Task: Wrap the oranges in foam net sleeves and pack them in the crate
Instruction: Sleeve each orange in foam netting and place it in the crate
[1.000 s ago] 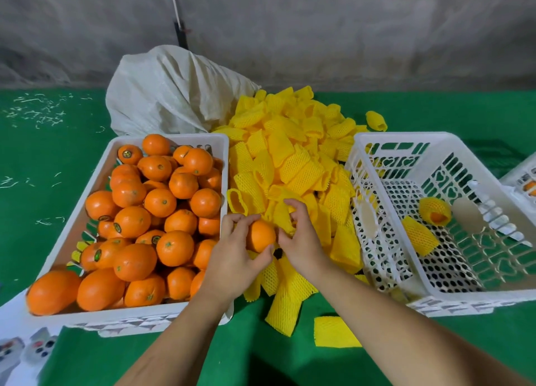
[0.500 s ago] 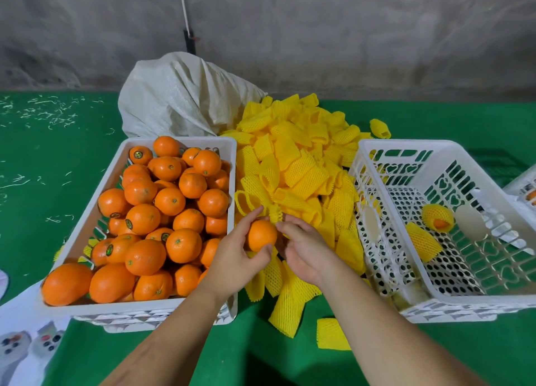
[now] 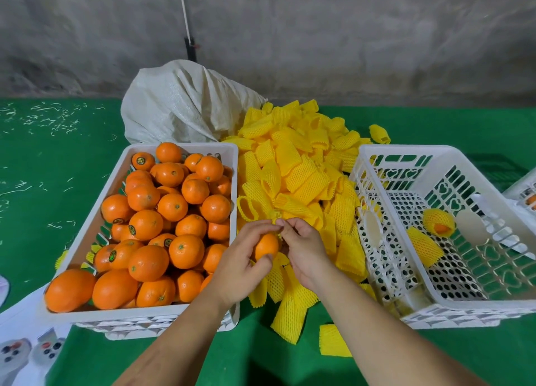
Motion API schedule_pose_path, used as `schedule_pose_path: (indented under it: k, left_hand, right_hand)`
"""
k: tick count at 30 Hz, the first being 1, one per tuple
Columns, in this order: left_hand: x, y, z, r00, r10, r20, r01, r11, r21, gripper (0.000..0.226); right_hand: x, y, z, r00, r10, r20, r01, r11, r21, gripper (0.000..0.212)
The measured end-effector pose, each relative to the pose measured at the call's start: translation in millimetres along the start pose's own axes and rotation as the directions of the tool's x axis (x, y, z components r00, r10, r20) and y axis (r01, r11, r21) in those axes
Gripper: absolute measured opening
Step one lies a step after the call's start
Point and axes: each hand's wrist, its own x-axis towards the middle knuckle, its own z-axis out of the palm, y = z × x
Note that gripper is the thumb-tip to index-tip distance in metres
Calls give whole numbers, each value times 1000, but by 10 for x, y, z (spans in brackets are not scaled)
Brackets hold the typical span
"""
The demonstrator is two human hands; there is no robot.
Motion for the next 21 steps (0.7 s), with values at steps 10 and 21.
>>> schedule_pose_path:
  k: [10,21]
  left_hand:
    - [21,-45,59,996,-86,24,82,986,142,72]
    - [138,149,143,858,-352,-373,227,913,-340,53]
  right_hand:
    - [3,-202,-162,988,-128,91,154,903,-400,2]
    - [-217,-149,-159,833,-487,260,536,598,-596,37]
